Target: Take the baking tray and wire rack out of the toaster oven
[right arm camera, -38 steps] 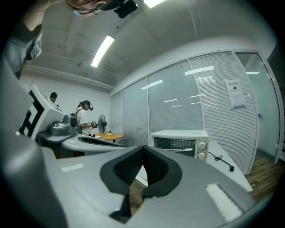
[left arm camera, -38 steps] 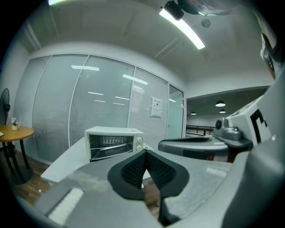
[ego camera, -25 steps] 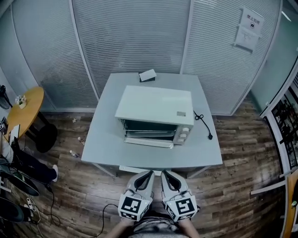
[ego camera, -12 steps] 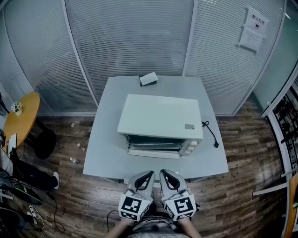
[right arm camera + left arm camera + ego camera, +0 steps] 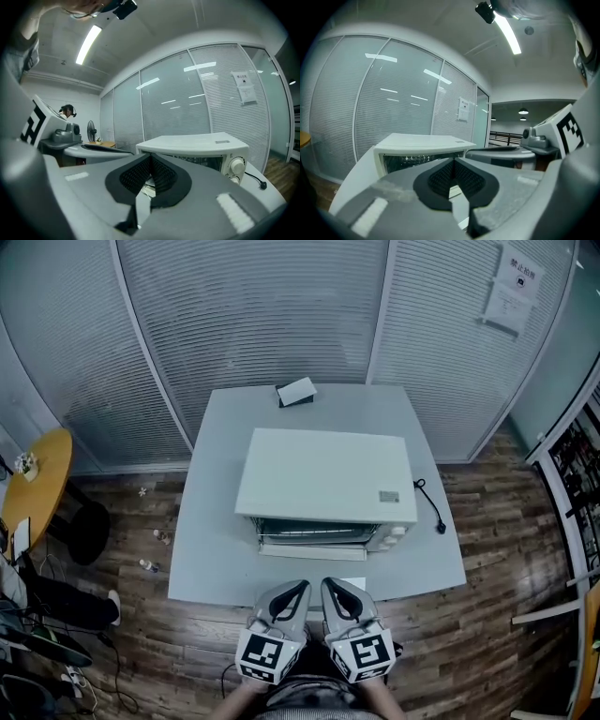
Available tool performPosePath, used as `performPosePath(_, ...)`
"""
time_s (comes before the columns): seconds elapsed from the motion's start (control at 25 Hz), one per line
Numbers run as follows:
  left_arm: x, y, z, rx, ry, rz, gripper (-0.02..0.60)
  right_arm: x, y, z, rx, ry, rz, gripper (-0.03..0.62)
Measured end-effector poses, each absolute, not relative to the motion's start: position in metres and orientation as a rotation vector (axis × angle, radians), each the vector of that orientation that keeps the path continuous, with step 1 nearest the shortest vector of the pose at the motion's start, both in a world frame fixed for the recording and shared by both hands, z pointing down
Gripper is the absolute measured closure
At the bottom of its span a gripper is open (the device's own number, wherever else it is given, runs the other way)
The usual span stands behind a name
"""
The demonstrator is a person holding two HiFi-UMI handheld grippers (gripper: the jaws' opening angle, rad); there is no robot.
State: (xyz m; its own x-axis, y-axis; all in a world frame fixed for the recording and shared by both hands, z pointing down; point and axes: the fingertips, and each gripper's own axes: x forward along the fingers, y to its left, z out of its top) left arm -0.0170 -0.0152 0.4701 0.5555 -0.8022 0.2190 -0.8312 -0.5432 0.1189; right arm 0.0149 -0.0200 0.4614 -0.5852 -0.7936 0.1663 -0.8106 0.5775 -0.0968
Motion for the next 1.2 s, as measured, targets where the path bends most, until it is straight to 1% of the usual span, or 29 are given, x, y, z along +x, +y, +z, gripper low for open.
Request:
performPosePath(0.4, -0.022, -0.051, 0.466, 2.511, -1.488, 0.166, 0.581, 0.017, -0.056, 0.453, 1.280, -2.754, 0.230, 0.594)
performPosePath(0.92, 0.006, -0.102, 0.455, 2.443, -1.602, 0.164, 0.581, 0.039, -0.105, 0.444, 1.127, -2.811, 0.196, 0.594)
performPosePath(1.2, 0.017, -0.113, 0.459, 2.421, -1.643, 0.155, 0.581, 0.055, -0.117, 0.451, 1.105, -2.837, 0.257, 0.594)
